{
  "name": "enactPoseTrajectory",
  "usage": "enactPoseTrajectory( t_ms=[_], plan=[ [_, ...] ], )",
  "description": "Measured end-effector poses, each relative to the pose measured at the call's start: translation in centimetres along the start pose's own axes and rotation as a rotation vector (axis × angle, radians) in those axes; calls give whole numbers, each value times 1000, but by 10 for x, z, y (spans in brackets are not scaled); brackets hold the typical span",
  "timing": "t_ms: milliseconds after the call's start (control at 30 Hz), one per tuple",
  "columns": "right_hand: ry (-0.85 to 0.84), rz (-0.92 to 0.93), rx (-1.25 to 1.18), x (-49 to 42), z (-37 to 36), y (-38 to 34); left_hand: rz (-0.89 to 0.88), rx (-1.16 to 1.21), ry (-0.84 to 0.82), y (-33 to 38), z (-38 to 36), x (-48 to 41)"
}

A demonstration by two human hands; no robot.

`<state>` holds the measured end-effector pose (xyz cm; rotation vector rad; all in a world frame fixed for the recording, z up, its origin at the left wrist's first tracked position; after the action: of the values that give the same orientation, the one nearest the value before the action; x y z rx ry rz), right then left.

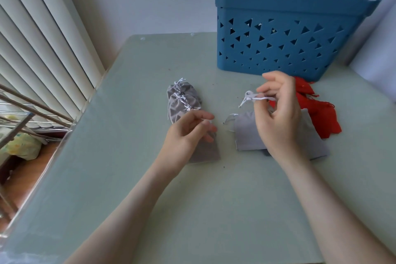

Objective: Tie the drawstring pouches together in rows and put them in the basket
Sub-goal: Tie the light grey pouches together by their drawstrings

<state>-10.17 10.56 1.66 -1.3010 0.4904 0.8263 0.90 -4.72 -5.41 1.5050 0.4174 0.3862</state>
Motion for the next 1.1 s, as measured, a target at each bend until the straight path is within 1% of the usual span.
enactPoseTrajectory(
  t_ms=[167, 233, 300, 367, 433, 467, 533, 633, 700, 767, 800, 833, 867, 900, 933, 1000, 1100],
  plan=[
    [-170, -8, -216, 8, -26, -3, 77, 64, -115, -6, -12, -1],
    [-284, -22, -252, 15, -39, -5, 88, 54, -173, -7, -17, 0],
    [-438, -32, -259, 23, -54, -6, 89, 33, -237, -10, -22, 0],
    [-566, -60, -276, 30, -66, -8, 90, 18, -232, -13, -24, -1],
    [-618, -128, -345, 33, -70, -10, 93, 34, -151, -16, -19, -4],
    [-607, -142, -354, 30, -67, -12, 84, 51, -95, -14, -16, -5],
    [-562, -128, -272, 21, -59, -16, 67, 76, -11, -7, -11, -4],
    [-454, -122, -89, 2, -40, -18, 19, 44, 27, 15, -7, 1],
    [-412, -212, -28, -5, -26, -17, -8, 45, 34, 28, -3, 3],
    [-458, -341, 18, -2, -19, -8, -25, 64, 31, 36, 1, 5],
    [-505, -425, -8, 4, -20, -3, -25, 79, 18, 38, 1, 7],
    [-541, -520, -100, 13, -24, 0, -14, 103, -5, 38, 0, 10],
    [-551, -622, -257, 23, -30, 1, 8, 138, -45, 36, -4, 13],
    [-526, -705, -437, 33, -36, 0, 35, 170, -97, 33, -9, 19],
    [-464, -758, -589, 39, -39, 0, 61, 191, -151, 29, -15, 24],
    [-330, -762, -717, 46, -35, 1, 84, 195, -200, 19, -21, 34],
    [-256, -786, -762, 61, -28, 8, 89, 143, -131, 7, -16, 42]
  ],
)
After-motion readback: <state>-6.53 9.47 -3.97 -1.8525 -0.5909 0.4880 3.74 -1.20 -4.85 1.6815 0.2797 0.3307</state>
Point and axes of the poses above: each hand's wrist, its own x-axis away from the middle knuckle, its own z-axis out of the back of the hand, y = z × x, the point moved 9 cm from there along -x, towards the middle knuckle, and after that the axes turned 4 degrees about z, right-handed, at the moved point
